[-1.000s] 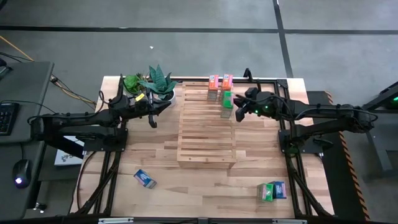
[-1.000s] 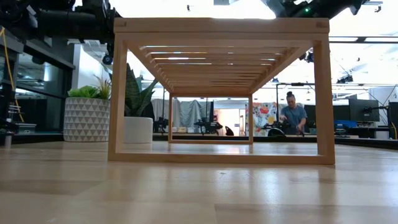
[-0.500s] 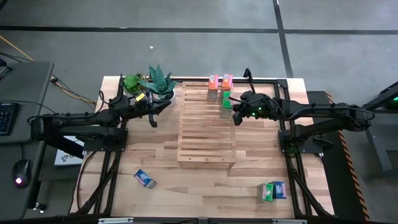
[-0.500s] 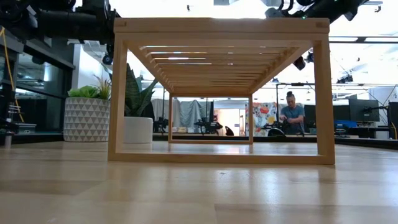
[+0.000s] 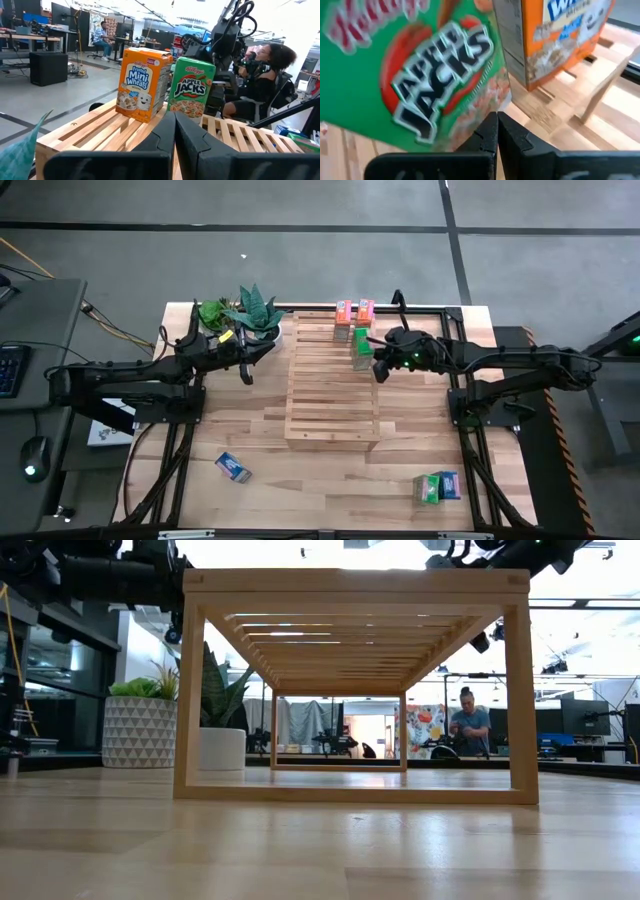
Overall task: Stack cereal on shelf
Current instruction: Put the top green cereal box on the shelf, then put the left blue cereal box on the shelf
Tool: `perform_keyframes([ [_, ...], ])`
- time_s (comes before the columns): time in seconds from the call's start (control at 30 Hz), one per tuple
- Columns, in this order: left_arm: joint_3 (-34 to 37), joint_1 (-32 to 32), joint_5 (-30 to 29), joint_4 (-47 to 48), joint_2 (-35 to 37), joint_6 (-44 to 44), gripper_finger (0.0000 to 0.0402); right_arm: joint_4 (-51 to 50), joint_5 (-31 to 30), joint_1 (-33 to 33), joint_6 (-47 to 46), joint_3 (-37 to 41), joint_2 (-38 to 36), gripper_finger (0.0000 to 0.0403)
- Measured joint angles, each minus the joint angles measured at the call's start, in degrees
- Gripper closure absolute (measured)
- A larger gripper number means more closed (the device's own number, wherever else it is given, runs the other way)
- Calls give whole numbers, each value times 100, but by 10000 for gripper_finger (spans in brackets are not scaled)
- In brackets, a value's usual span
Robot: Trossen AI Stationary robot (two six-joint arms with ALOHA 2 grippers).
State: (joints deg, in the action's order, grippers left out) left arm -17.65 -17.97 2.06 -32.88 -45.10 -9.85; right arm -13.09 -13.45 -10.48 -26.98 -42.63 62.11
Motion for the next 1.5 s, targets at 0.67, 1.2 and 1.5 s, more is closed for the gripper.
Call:
perform_keyframes([
  [0.67, 0, 1, 5, 50, 0, 103, 402, -1171, -817, 279, 989, -1149, -835, 403],
  [1.2, 0, 14, 296, 141, 0, 106, 402, -2555, -2677, 2165, 36, -143, -1566, 403],
  [1.5, 0, 14, 442, 114, 0, 441, 401, -1066, -3688, 3089, -115, 1423, -2698, 403],
])
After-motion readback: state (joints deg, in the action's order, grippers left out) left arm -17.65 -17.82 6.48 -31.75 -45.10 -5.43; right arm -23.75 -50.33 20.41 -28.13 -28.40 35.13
